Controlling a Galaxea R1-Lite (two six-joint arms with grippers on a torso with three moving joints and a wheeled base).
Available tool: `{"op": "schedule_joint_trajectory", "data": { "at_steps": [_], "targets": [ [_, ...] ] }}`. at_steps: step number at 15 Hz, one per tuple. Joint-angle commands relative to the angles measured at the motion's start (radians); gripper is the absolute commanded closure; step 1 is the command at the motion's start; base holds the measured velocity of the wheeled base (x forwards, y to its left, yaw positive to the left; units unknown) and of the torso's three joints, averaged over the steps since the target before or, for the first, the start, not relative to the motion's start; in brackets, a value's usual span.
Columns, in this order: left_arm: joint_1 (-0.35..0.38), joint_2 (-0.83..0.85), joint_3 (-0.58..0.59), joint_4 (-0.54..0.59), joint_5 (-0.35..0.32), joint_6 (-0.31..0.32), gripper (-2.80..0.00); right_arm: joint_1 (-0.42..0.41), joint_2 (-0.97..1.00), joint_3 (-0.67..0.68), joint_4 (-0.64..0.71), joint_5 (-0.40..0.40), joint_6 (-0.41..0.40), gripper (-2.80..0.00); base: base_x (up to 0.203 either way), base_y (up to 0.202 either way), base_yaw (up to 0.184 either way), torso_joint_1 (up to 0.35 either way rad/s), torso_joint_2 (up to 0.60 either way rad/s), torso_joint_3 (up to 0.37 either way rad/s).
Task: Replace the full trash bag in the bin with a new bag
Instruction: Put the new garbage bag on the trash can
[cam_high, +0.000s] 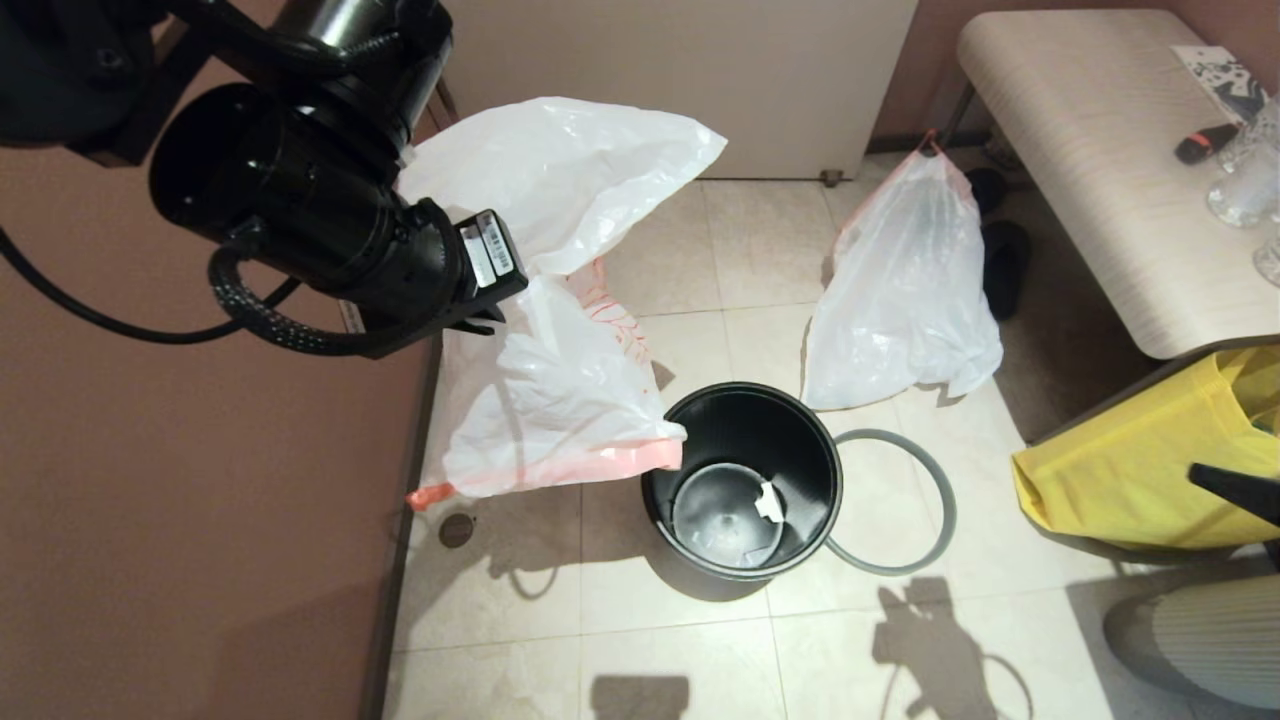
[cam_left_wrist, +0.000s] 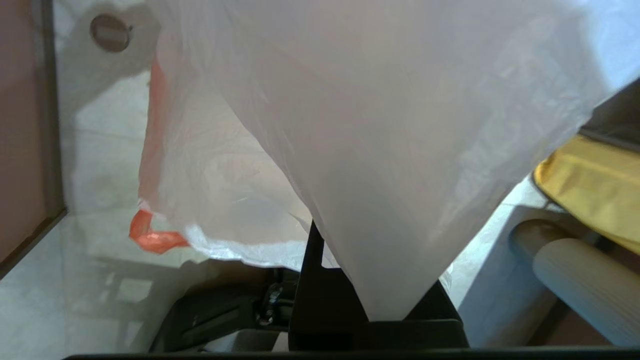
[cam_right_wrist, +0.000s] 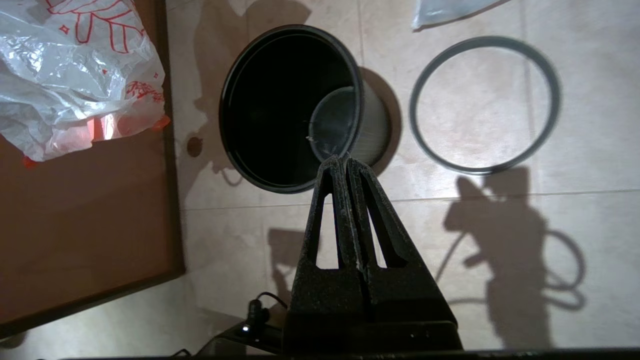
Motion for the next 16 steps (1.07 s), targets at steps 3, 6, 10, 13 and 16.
{"op": "schedule_joint_trajectory", "data": {
  "at_steps": [3,6,10,13,16],
  "targets": [
    [-0.010,-0.052,0.000,-0.016,0.000,0.004,0.00,0.134,0.479,-0.076,-0.281,0.046,0.059,0.00,0.000,0.000,0.000,0.000,0.00,0.000],
    [-0.005,-0.090,0.000,-0.015,0.000,0.008,0.00,0.315,0.656,-0.217,-0.415,0.055,0.054,0.00,0.000,0.000,0.000,0.000,0.00,0.000],
    [0.043,-0.052,0.000,-0.030,-0.002,0.010,0.00,0.431,0.810,-0.392,-0.454,0.038,-0.150,0.00,0.000,0.000,0.000,0.000,0.00,0.000],
    [0.072,-0.037,0.000,-0.067,-0.021,0.017,0.00,0.468,0.919,-0.413,-0.613,0.000,-0.288,0.00,0.000,0.000,0.000,0.000,0.00,0.000],
    [0.113,-0.036,0.000,-0.127,-0.026,0.046,0.00,0.495,0.983,-0.439,-0.664,-0.003,-0.347,-2.80,0.000,0.000,0.000,0.000,0.00,0.000]
  ]
}}
